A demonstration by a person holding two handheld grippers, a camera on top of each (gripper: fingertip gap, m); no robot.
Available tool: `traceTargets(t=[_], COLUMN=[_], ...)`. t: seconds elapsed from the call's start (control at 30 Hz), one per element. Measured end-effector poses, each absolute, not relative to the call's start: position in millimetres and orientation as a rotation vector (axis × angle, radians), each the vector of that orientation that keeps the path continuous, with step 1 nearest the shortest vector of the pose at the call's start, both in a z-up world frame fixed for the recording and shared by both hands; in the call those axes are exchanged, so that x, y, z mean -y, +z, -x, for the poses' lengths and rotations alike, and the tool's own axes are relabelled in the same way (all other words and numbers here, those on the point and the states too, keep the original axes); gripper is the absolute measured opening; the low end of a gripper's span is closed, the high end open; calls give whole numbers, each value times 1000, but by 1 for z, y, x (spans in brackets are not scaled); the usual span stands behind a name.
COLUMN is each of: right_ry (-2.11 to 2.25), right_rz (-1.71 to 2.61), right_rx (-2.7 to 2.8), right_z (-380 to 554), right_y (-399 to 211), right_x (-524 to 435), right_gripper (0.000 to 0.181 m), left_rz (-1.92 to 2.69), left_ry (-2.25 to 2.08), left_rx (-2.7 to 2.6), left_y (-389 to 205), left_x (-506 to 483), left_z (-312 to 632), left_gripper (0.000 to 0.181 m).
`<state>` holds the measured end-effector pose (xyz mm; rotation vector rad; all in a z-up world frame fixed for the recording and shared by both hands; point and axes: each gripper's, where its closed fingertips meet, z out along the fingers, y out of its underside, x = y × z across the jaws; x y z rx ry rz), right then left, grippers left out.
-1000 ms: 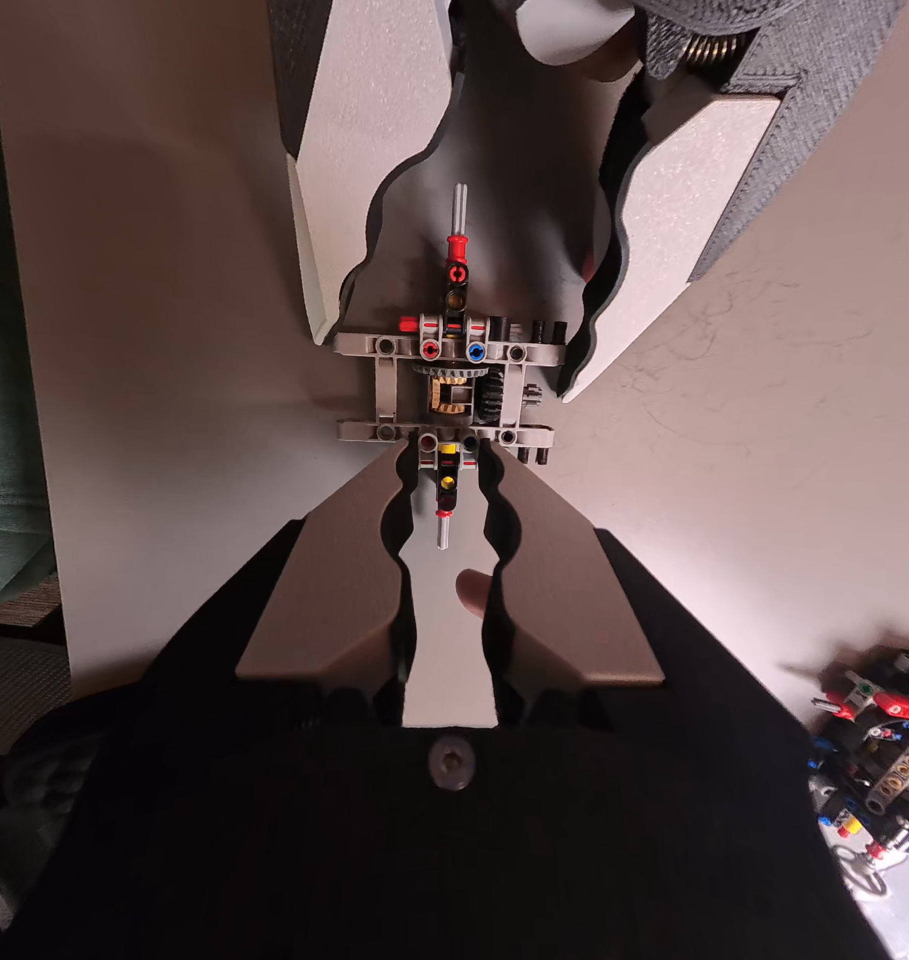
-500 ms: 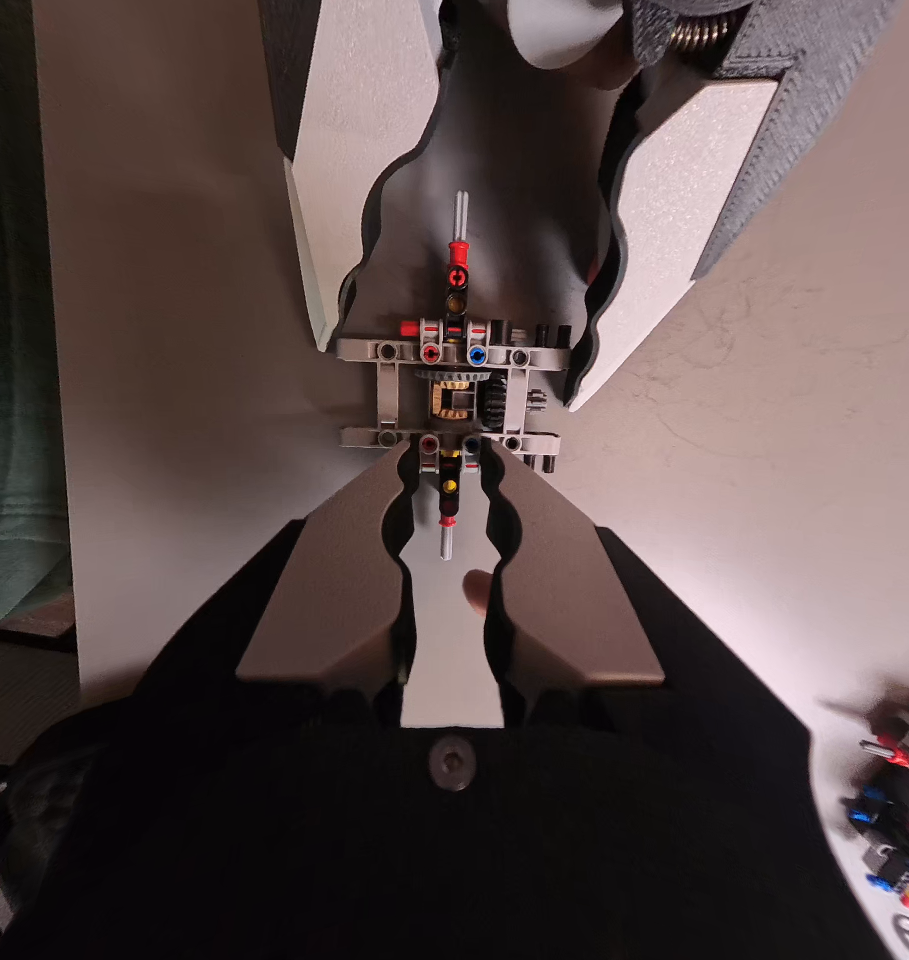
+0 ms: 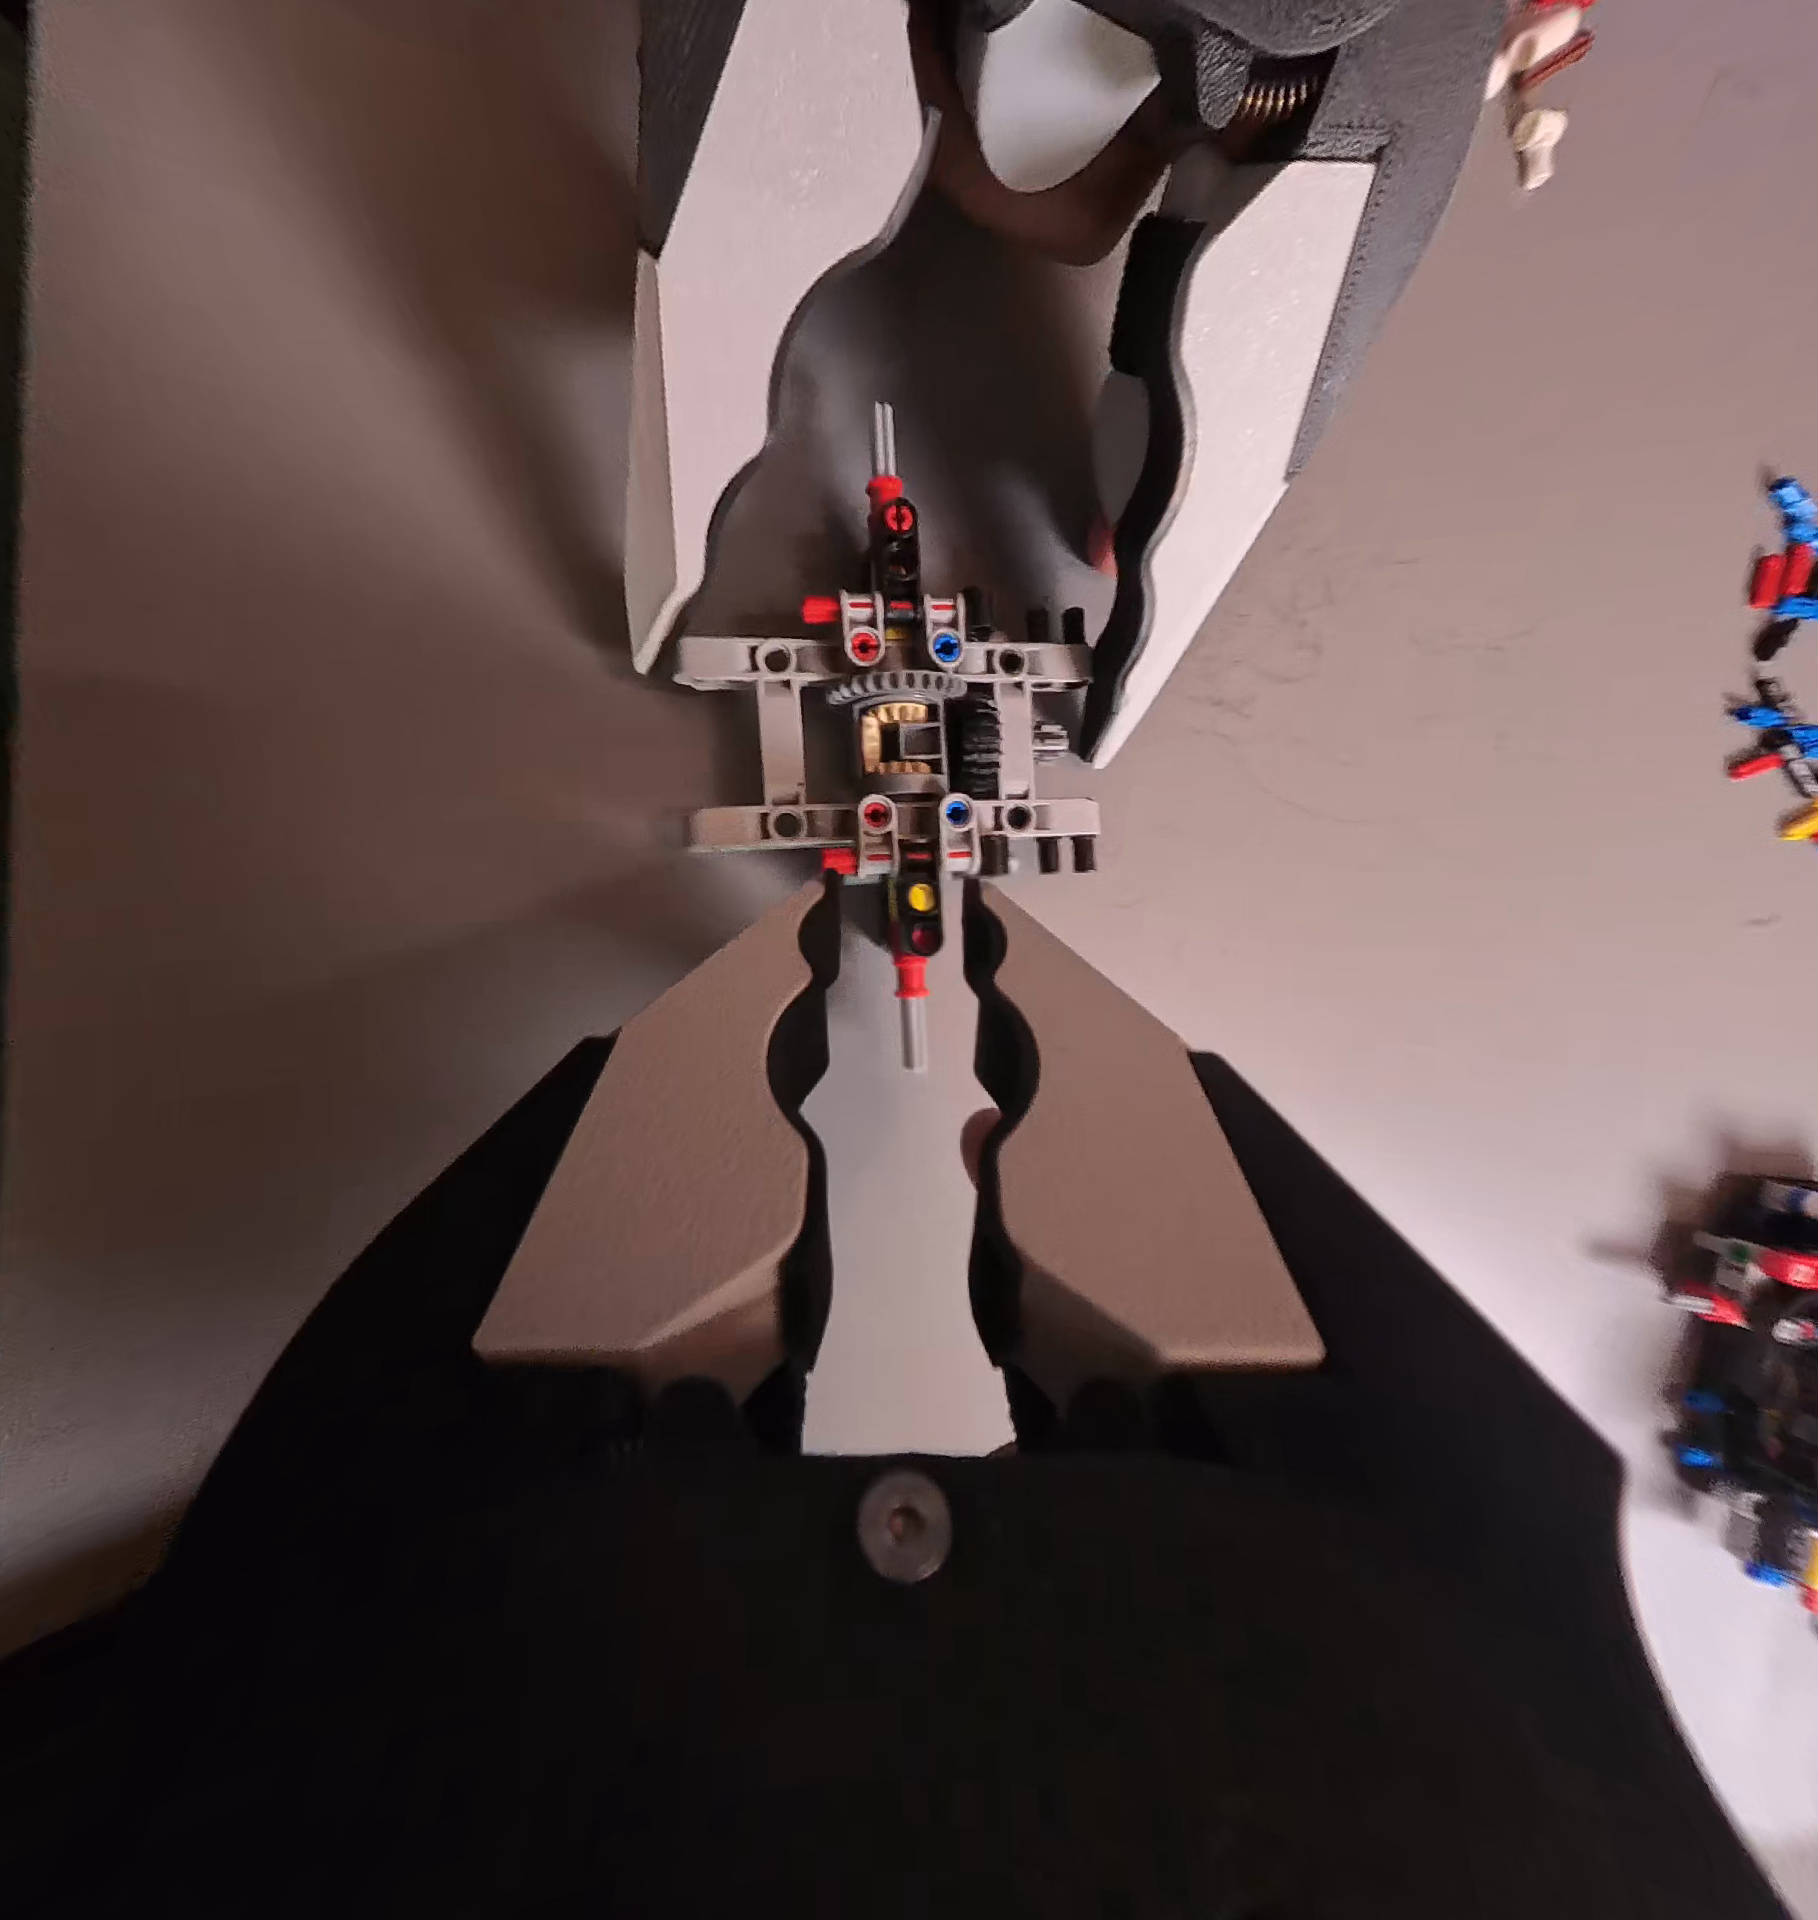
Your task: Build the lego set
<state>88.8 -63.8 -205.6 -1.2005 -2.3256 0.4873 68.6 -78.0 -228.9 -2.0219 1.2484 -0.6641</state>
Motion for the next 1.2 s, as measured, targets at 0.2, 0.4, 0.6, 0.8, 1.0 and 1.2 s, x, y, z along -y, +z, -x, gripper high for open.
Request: traceTargets(t=[0.2, 0.4, 0.6, 0.8, 1.0, 1.2], right_ry=[368, 410, 429, 364, 443, 496], right_rz=[893, 762, 884, 943, 913, 983], right_rx=[2233, 2075, 1891, 1841, 1887, 1921], right_z=[-91, -86, -69, -59, -54, -57], right_y=[-202, -200, -199, -202, -201, -193], right_x=[56, 67, 64, 47, 47, 49], right_gripper=[36, 56, 58, 50, 27, 27], left_rz=[2037, 2024, 1969, 1974, 1912, 1800], left_ry=[-891, -1350, -1497, -1480, -1426, -835], left_rx=[-1109, -768, -522, -579, -663, -994], left_y=[-214, -184, -171, -173, -166, -162], left_x=[80, 75, 58, 62, 66, 66], left_z=[-72, -70, -58, -61, -59, -60], left_gripper=[94, 93, 66, 65, 69, 74])
